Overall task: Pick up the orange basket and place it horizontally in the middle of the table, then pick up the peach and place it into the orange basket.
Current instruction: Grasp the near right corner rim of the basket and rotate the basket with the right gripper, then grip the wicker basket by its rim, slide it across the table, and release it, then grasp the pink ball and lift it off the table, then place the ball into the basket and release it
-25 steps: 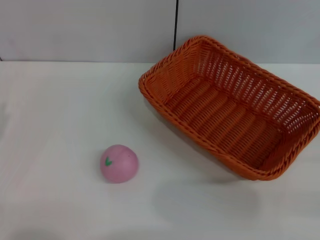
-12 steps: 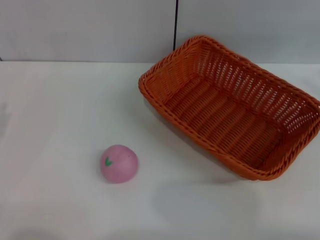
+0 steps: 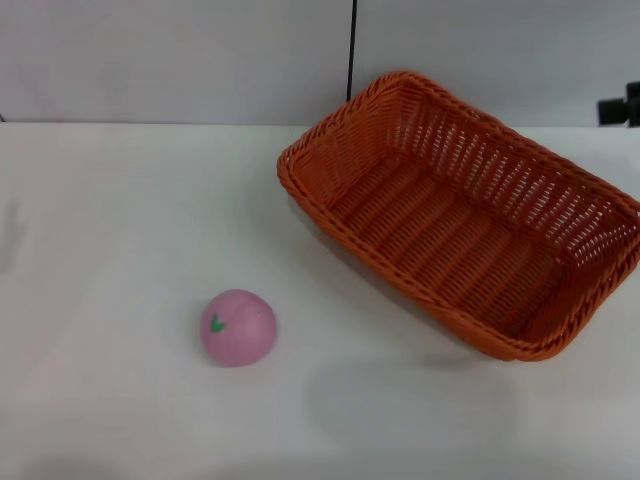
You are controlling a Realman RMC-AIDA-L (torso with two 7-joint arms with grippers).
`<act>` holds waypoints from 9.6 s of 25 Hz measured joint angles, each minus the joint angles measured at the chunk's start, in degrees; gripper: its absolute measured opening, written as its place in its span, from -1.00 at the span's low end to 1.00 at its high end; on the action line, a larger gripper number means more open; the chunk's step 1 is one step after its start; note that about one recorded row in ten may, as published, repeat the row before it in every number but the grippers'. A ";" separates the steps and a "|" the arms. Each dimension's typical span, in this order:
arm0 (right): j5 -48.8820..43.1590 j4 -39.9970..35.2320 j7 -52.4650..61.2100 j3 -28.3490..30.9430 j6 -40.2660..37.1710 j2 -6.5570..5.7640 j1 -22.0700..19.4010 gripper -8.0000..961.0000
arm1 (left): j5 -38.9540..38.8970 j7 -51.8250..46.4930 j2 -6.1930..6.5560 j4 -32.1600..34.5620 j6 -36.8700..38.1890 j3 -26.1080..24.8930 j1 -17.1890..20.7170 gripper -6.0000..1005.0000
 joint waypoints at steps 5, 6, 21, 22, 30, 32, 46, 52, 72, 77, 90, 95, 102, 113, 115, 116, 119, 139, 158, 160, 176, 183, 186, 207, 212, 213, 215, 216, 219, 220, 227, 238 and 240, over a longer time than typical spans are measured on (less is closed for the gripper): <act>-6.47 -0.66 0.31 -4.01 1.56 1.00 2.48 0.63 | 0.00 0.00 0.00 0.07 0.38 0.00 -0.20 0.65; -7.34 -0.77 0.33 -4.61 1.92 1.24 2.75 0.63 | 0.00 0.00 0.00 0.16 0.44 0.00 -0.23 0.65; -14.39 -1.74 1.04 -6.08 4.71 3.30 3.73 0.61 | 0.00 0.00 0.00 0.37 1.15 0.00 -0.45 0.65; -14.87 -1.36 1.05 -6.38 5.22 3.46 3.79 0.61 | 0.00 0.00 0.00 0.36 1.20 0.00 -0.48 0.65; -16.44 2.12 1.16 -8.94 9.47 4.57 4.05 0.60 | 0.00 0.00 0.00 0.36 1.26 0.00 -0.65 0.65; -16.52 2.70 1.07 -9.58 9.94 4.74 4.08 0.59 | 0.00 0.00 0.00 0.37 1.26 0.00 -0.60 0.65; -16.72 3.66 0.58 -13.38 14.23 5.50 2.36 -0.11 | 0.00 0.00 0.00 0.46 1.35 0.00 -0.03 0.65; -16.19 2.87 -0.40 -12.85 14.29 5.50 1.49 -0.43 | 0.00 0.00 0.00 0.45 1.73 0.00 0.06 0.65; 16.52 -5.82 -11.91 0.45 -7.80 2.07 -6.16 -0.65 | 0.00 0.00 0.00 0.45 2.04 0.00 0.09 0.65; 12.61 -10.53 -12.20 0.61 -17.29 0.98 -3.62 -0.65 | 0.00 0.00 0.00 0.45 2.04 0.00 0.22 0.65; -1.89 -1.49 -13.34 -10.34 -15.30 0.74 2.32 -0.65 | 0.00 0.00 -0.07 0.60 2.04 0.09 0.25 0.65; -2.61 10.15 -16.86 -12.91 -7.39 0.33 4.96 -0.66 | 0.00 0.00 -0.09 0.63 2.02 0.09 0.02 0.65; -5.01 17.07 -20.31 -13.92 -1.50 1.20 8.23 -0.66 | 0.00 0.00 -0.09 0.63 1.97 0.09 -0.09 0.65; -5.31 19.41 -20.59 -17.22 1.84 2.45 11.68 -0.66 | 0.00 0.00 -0.08 0.62 2.04 0.10 0.16 0.65; -5.31 19.59 -20.67 -17.61 2.83 2.89 11.98 -0.66 | 0.00 0.00 -0.08 0.64 2.05 0.17 0.16 0.65; -5.31 19.71 -20.68 -17.71 3.24 3.11 12.13 -0.66 | 0.00 0.00 -0.08 0.74 2.05 0.20 0.16 0.65; -5.44 20.14 -20.21 -17.74 4.19 3.52 12.57 -0.66 | 0.00 0.00 -0.08 1.25 2.04 0.25 0.16 0.65; -4.21 11.77 -18.84 -16.31 5.57 4.86 6.96 -0.09 | 0.00 0.02 -0.09 1.33 2.04 0.10 0.34 0.64; 45.06 14.01 -45.21 3.05 5.81 10.25 -16.69 -0.09 | 1.19 -11.25 2.77 -17.35 3.63 31.14 2.87 0.63; 49.26 17.92 -48.15 4.53 5.72 10.19 -18.22 -0.09 | 3.18 -13.93 4.38 -19.19 4.80 34.68 3.01 0.62; 56.18 32.32 -54.62 11.78 -5.04 10.15 -21.10 -0.09 | 33.77 -26.78 7.66 -22.24 16.87 36.27 -1.77 0.57; 56.23 33.24 -54.57 11.93 -5.53 10.16 -21.25 -0.09 | 36.55 -27.01 7.10 -22.28 18.66 36.62 -2.00 0.44; 56.25 33.81 -54.55 11.97 -5.55 10.13 -21.37 -0.09 | 37.10 -27.03 6.83 -22.30 19.13 36.76 -2.02 0.32; 56.26 34.89 -54.18 13.47 -6.24 10.11 -21.44 -0.09 | 41.30 -27.07 3.19 -22.31 21.63 36.83 -4.42 0.31; 56.26 34.94 -54.18 13.59 -6.29 10.13 -21.56 -0.09 | 42.30 -27.07 2.78 -22.31 22.23 36.83 -5.05 0.31; 56.26 34.96 -54.18 13.64 -6.29 10.13 -21.60 -0.09 | 42.47 -27.07 2.61 -22.31 22.57 36.81 -5.20 0.31; 56.26 35.02 -54.18 13.70 -6.29 10.13 -21.69 -0.09 | 42.51 -27.07 2.42 -22.31 22.94 36.65 -5.26 0.31; 56.26 35.11 -54.18 13.74 -6.29 10.13 -21.71 -0.09 | 42.52 -27.07 2.31 -22.31 23.16 36.52 -5.29 0.21; 56.26 35.42 -54.18 14.11 -6.30 10.10 -21.79 -0.09 | 42.52 -27.03 2.21 -22.31 23.46 36.28 -5.28 -0.06; 56.26 35.47 -54.18 14.25 -6.32 10.08 -21.81 -0.09 | 42.52 -27.03 2.21 -22.31 23.46 36.28 -5.28 -0.12; 56.26 35.51 -54.18 14.45 -6.37 10.05 -22.07 -0.09 | 42.19 -24.06 1.93 -22.40 20.89 32.27 -4.27 -0.49; 56.26 35.61 -54.18 14.51 -6.38 10.10 -22.13 -0.09 | 42.09 -23.46 1.06 -24.23 14.87 15.09 -2.61 -0.61; 56.26 35.70 -54.18 14.51 -6.38 10.11 -22.05 -0.09 | 41.74 -23.46 0.79 -24.38 11.35 10.36 -2.74 -0.62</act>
